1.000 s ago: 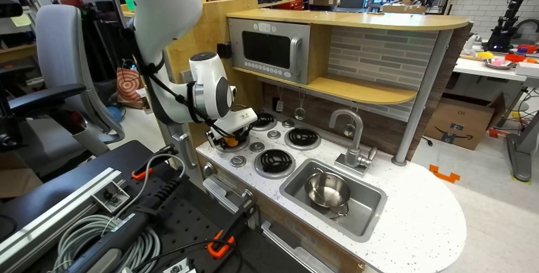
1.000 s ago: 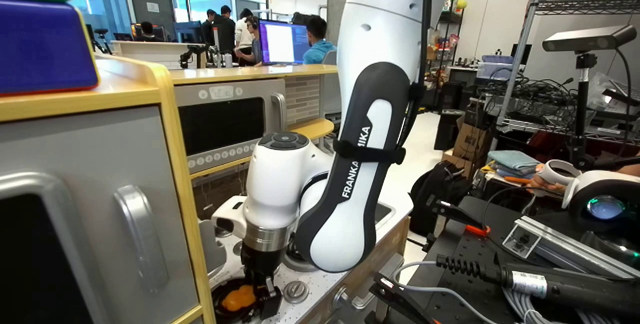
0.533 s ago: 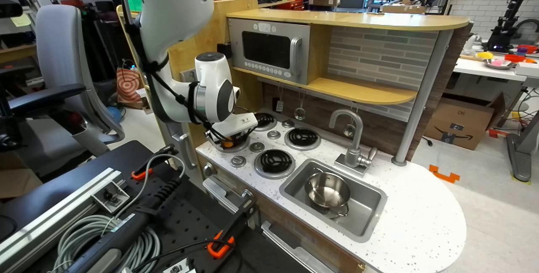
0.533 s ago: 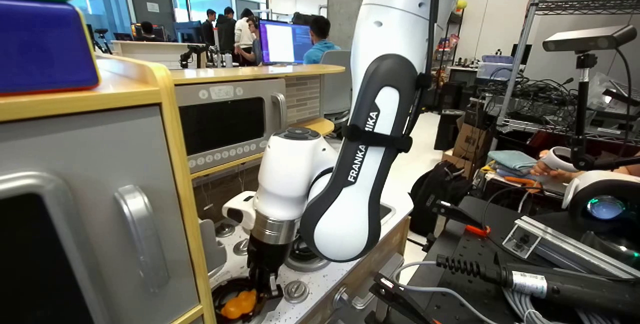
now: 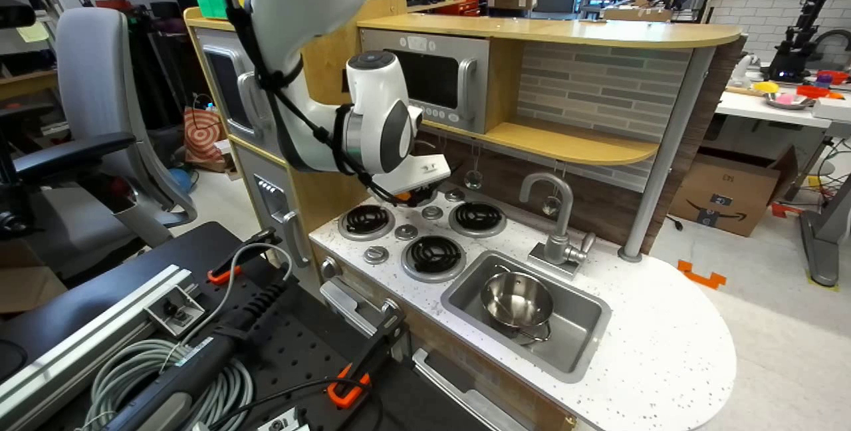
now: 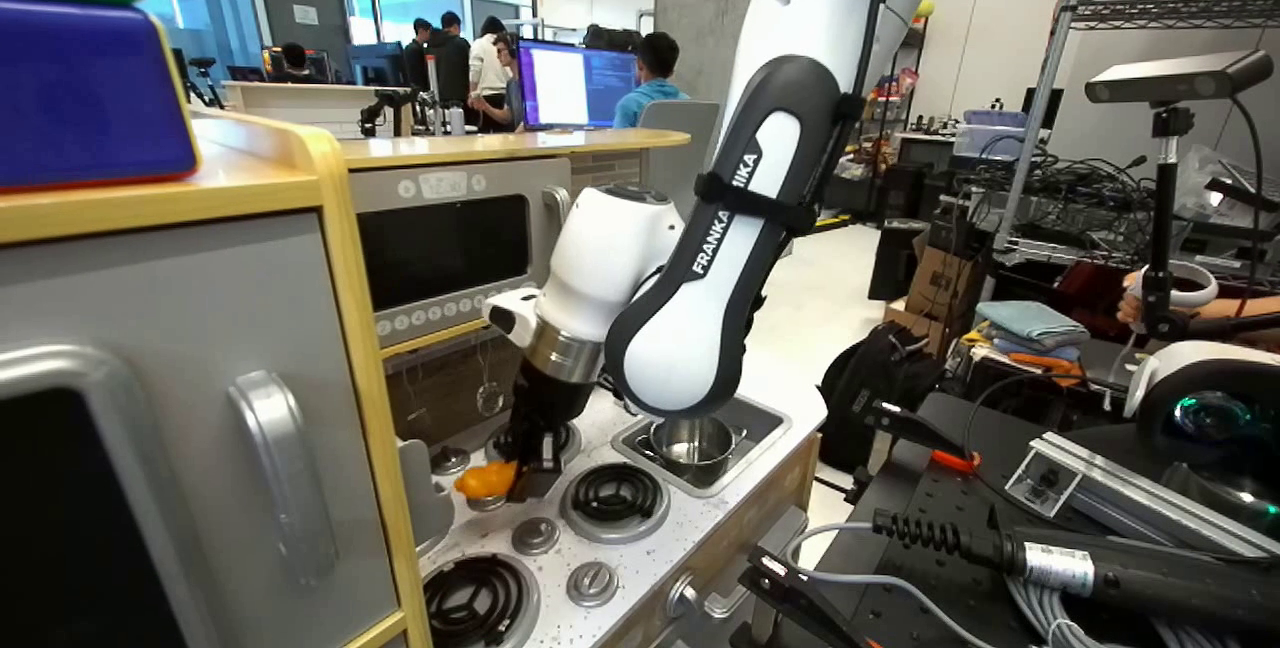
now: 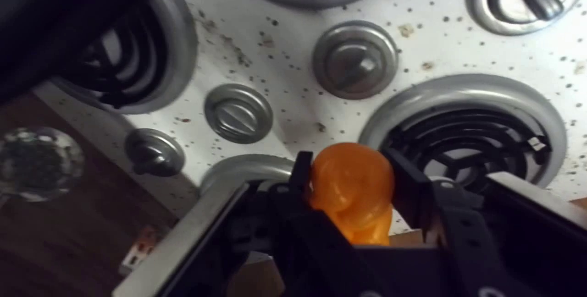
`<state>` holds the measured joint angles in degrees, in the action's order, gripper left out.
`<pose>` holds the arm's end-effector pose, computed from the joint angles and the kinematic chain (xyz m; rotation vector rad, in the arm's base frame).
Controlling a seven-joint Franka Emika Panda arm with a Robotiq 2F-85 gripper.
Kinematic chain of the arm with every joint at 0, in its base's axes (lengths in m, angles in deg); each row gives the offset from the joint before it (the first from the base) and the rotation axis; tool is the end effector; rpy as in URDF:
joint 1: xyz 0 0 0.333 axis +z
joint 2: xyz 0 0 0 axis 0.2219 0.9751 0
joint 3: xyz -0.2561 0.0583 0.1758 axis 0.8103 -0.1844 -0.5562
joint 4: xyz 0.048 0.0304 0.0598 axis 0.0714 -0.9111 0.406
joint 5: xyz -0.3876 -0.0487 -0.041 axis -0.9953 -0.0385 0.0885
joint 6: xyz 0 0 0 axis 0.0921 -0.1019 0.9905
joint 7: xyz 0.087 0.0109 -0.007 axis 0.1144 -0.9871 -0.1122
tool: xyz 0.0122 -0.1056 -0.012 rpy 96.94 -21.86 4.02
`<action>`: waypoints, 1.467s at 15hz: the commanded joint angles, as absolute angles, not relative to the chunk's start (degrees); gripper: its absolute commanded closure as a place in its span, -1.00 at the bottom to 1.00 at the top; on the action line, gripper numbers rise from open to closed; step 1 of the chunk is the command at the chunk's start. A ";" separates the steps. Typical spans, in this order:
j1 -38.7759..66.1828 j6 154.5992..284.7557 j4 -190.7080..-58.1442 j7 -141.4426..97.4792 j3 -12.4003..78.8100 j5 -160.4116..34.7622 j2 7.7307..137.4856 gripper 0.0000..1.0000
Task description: Pick up the toy from the stove and put it in the pot in the sink.
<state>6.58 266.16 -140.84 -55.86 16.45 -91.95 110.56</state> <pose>0.5990 0.1143 0.0479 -2.6563 -1.5659 -0.5793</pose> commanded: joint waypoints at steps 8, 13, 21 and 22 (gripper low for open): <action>2.64 257.00 -138.39 -52.14 29.10 -82.94 109.60 0.65; 4.32 246.21 -133.18 -46.12 35.55 -78.87 113.64 0.65; 5.46 230.67 -127.54 -39.59 35.12 -75.97 118.16 0.65; 5.78 230.29 -127.12 -39.19 34.83 -75.86 118.17 0.65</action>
<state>4.44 233.68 -130.26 -40.28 35.59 -78.12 116.59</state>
